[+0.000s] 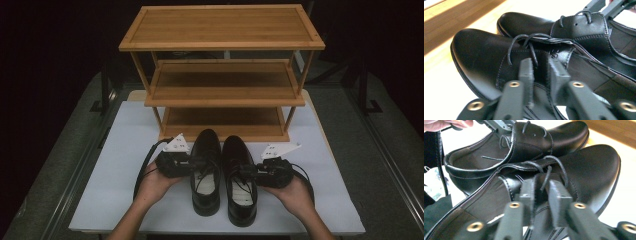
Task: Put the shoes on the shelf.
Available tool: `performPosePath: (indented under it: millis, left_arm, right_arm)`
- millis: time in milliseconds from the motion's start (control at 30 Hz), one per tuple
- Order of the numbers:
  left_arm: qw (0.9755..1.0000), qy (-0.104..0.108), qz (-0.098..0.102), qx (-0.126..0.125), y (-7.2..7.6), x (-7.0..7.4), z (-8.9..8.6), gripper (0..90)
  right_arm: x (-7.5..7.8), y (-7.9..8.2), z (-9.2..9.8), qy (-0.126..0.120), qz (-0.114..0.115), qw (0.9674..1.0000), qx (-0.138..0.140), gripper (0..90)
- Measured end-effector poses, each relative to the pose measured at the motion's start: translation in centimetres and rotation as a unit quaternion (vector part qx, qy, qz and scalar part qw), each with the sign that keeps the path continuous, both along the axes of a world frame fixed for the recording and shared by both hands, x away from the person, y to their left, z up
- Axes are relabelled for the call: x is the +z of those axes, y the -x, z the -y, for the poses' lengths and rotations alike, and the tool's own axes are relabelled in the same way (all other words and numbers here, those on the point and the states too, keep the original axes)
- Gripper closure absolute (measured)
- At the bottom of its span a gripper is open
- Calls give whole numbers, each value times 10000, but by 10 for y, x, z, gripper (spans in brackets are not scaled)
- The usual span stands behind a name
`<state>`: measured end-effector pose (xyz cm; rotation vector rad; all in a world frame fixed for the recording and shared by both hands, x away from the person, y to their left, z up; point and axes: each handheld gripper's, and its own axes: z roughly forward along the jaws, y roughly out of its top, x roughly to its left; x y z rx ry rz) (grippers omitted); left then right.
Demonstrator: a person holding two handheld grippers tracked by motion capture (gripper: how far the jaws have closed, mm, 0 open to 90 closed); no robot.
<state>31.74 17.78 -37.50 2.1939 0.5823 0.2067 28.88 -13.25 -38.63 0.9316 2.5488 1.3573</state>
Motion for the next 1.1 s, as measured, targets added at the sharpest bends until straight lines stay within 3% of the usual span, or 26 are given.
performPosePath:
  millis: [133, 667, 900, 1100]
  left_arm:
    - [9999, -111, 77, 30, 3, 1, 1, 866]
    - [9988, -59, 349, 344, 11, 7, -7, 879]
    - [9982, 81, 339, 496, 13, 12, -21, 880]
    - [9980, 122, 349, 521, 15, 14, -23, 880]
  right_arm:
    - [0, 2, 0, 43, 71, 10000, -34, 856]
    - [6, 6, 4, 97, 319, 9988, -364, 871]
    - [8, 5, 7, 105, 357, 9979, -525, 872]
    - [11, 3, 10, 94, 386, 9973, -614, 872]
